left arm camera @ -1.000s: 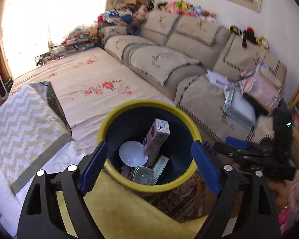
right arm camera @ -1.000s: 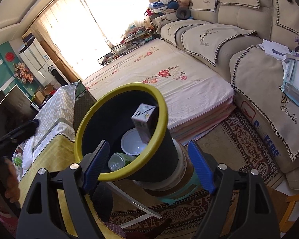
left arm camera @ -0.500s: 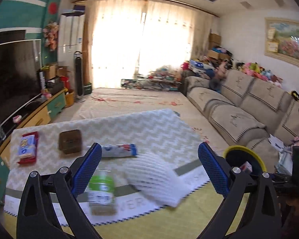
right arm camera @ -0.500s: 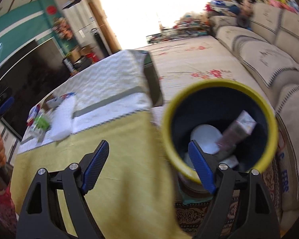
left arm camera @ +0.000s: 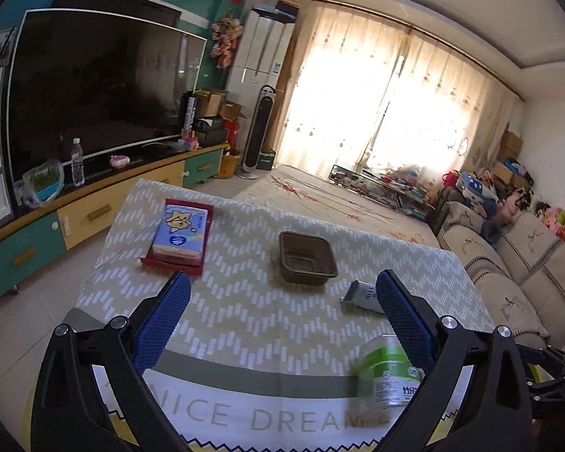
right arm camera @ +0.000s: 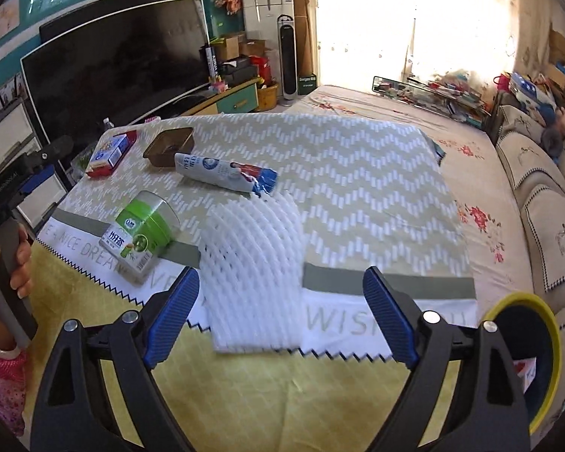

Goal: Collect trash
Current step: 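Grasp the white foam fruit net with the right tool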

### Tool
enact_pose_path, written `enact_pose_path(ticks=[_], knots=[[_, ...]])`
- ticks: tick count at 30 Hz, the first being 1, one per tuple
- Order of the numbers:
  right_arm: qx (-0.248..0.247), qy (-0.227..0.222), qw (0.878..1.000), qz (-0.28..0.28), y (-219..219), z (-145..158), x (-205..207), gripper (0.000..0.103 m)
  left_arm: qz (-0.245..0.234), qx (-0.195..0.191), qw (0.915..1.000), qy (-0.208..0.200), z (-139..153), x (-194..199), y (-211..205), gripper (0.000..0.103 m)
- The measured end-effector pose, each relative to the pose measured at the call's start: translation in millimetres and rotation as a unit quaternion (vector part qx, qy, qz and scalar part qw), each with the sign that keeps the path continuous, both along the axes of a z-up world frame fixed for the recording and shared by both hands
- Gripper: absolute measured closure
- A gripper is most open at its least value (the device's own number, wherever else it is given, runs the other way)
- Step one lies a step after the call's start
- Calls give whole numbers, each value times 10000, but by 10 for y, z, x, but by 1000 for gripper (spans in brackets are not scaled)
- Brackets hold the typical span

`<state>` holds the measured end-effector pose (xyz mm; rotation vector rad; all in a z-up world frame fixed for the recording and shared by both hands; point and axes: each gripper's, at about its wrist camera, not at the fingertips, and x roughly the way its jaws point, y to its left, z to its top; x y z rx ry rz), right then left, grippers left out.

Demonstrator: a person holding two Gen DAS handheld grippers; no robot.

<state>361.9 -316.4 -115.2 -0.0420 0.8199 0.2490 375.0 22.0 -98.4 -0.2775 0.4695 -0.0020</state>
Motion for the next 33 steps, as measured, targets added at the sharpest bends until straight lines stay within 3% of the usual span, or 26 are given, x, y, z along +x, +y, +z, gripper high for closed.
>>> enact_pose_path(ticks=[5,11,14,16,18,20,27,33], knots=[[-318,228,9992,73,277,-171,294,17,459,-289,9982,-239,49,-79,238,6],[-582,382,9976,-30,344,-335,391,18,1310,-453,9882,-653,150,-295,604,5],[-542,394,9977,-29,332,-355,396,30,1496,-572,9847,-683,167,-346,715,5],[-462,422,9980,-11,329,-355,399,43,1531,-663,9837,-666,153,-355,766,5],[-430,392,9983,-1,339,-359,387,66,1567,-679,9831,-657,145,-355,787,5],[-326,404,9986,46,340,-357,378,77,1552,-650,9835,-670,144,-355,774,5],[-67,118,9999,-34,193,-111,215,80,1384,-447,9870,-689,154,-313,648,5],[201,-169,9990,-362,-218,125,-38,80,1311,-371,9888,-617,128,-276,584,5]])
